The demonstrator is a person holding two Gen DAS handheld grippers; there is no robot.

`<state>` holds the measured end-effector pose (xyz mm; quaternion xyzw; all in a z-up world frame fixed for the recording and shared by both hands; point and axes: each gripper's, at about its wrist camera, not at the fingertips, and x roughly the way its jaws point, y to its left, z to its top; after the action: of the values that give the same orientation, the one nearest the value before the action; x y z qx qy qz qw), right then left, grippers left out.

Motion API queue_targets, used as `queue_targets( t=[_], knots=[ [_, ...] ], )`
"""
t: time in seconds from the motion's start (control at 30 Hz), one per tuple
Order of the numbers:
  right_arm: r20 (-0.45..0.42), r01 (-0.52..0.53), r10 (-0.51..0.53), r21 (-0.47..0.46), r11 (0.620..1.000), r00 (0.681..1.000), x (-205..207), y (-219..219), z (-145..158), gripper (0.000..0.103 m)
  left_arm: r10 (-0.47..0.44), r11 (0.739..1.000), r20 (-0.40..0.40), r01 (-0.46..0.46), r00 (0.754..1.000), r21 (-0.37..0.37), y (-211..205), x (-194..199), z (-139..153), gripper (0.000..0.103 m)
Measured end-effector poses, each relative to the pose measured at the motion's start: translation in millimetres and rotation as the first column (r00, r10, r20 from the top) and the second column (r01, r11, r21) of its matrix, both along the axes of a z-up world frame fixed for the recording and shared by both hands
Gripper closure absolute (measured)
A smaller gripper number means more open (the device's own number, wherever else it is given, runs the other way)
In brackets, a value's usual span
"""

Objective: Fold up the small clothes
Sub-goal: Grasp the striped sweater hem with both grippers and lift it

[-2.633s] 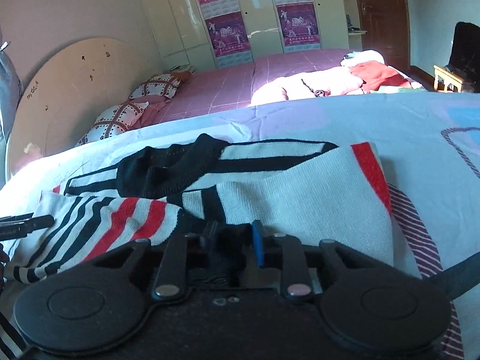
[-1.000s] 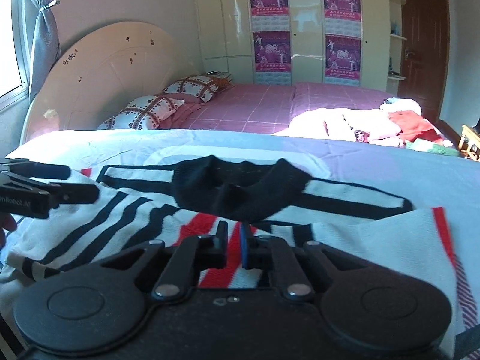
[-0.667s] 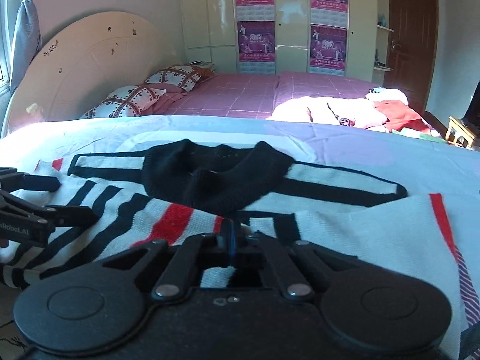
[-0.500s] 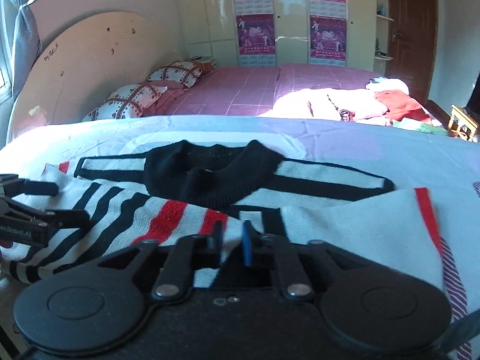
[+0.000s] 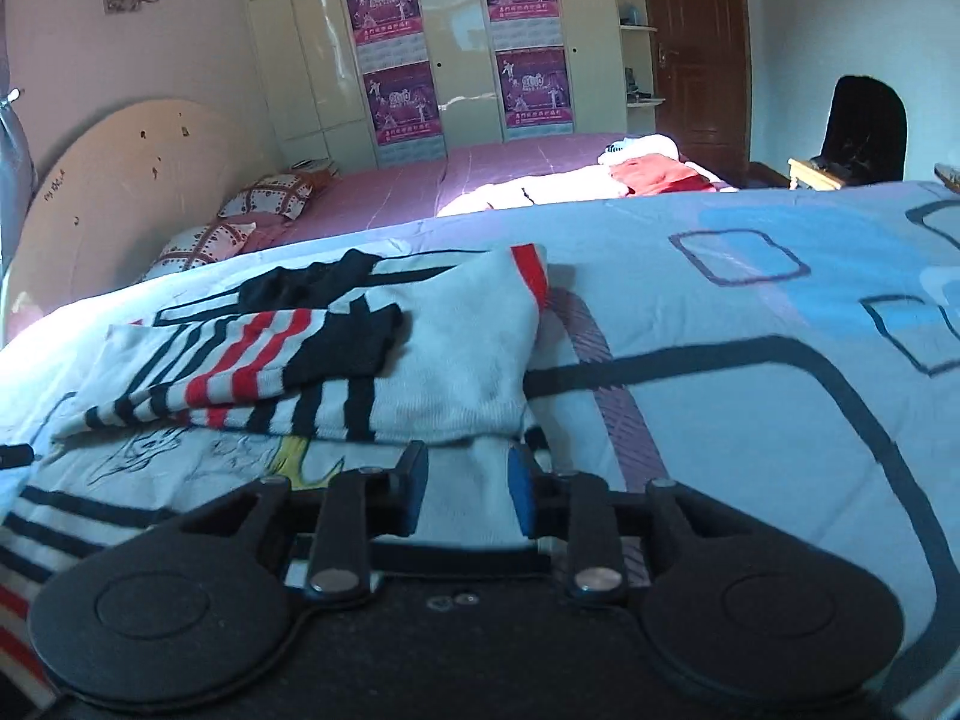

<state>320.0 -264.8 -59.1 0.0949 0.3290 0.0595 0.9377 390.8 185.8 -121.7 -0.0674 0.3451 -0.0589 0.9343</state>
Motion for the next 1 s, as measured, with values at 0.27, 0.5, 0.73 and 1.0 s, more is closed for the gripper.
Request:
queue_targets(
  t=[0.27,0.5,0.73,1.0],
  knots=[
    [-0.147,0.037,-0.006,0.213,0.976,0.989,-93.3,-26.4,-28.9,0.071,-0.021,0.992,-0.116,0.006,0.993,-0.128,-1.9,-110.8,-13.5,0.042],
    [-0.210,0.088,0.013,0.468,0.879,0.978,-151.5,-50.0,-55.4,0.071,0.019,0.879,-0.226,-0.124,0.974,-0.460,13.6,-167.8,-36.3,0.065],
    [-0.241,0.105,0.073,0.651,0.751,0.968,-161.8,-49.2,-76.7,0.071,-0.007,0.751,-0.252,-0.161,0.968,-0.640,10.7,-187.5,-63.9,0.065],
    [-0.241,0.043,0.149,0.642,0.765,0.959,-141.7,-19.8,-78.7,0.076,-0.102,0.768,-0.248,-0.083,0.963,-0.636,-4.8,-157.8,-63.2,0.065]
  ],
)
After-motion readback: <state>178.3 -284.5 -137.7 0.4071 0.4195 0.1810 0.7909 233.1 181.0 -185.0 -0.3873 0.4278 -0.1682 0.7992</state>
